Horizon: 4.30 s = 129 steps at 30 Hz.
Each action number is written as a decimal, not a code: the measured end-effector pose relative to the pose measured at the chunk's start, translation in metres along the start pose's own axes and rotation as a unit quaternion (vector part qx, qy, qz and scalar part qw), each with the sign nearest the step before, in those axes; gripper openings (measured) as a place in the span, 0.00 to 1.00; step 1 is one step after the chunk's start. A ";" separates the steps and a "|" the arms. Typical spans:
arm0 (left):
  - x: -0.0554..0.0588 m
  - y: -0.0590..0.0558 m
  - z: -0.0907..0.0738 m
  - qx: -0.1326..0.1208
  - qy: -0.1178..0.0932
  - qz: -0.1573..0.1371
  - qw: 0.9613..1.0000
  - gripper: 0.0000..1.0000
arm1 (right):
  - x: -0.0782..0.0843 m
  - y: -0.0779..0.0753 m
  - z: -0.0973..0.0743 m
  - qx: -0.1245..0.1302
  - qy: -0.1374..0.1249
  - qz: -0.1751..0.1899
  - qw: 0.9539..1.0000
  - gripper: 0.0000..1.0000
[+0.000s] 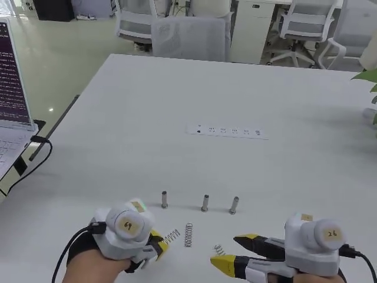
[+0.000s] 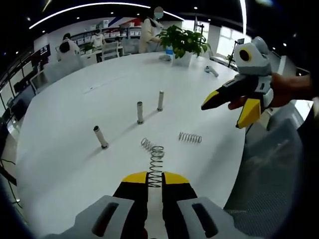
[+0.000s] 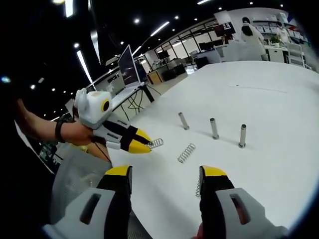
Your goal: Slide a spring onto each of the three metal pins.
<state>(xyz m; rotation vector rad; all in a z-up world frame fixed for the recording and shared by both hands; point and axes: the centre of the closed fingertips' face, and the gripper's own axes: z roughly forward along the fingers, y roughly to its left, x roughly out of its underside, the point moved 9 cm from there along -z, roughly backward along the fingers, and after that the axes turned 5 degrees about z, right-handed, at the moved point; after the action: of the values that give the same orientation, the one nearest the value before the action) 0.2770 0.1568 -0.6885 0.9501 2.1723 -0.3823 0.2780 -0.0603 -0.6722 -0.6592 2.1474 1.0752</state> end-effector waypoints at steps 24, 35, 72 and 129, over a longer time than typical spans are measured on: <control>-0.029 -0.044 0.003 0.045 -0.034 0.028 0.998 0.02 | 0.001 0.006 0.021 -0.041 -0.018 0.044 0.998 0.40; -0.038 -0.055 -0.001 0.053 -0.046 0.039 0.997 0.02 | 0.002 0.007 0.023 -0.056 -0.024 0.064 0.996 0.28; -0.043 -0.059 0.002 0.059 -0.060 0.078 0.993 0.02 | -0.010 0.015 0.017 -0.073 -0.015 0.068 0.995 0.09; -0.071 -0.048 -0.007 0.083 -0.169 0.080 0.979 0.01 | -0.083 0.032 -0.012 -0.083 0.145 -0.235 0.957 0.16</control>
<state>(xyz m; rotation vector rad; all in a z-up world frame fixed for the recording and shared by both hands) 0.2712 0.0911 -0.6334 1.0587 1.7650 -0.6083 0.3081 -0.0413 -0.5902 -1.4021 1.9894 0.9408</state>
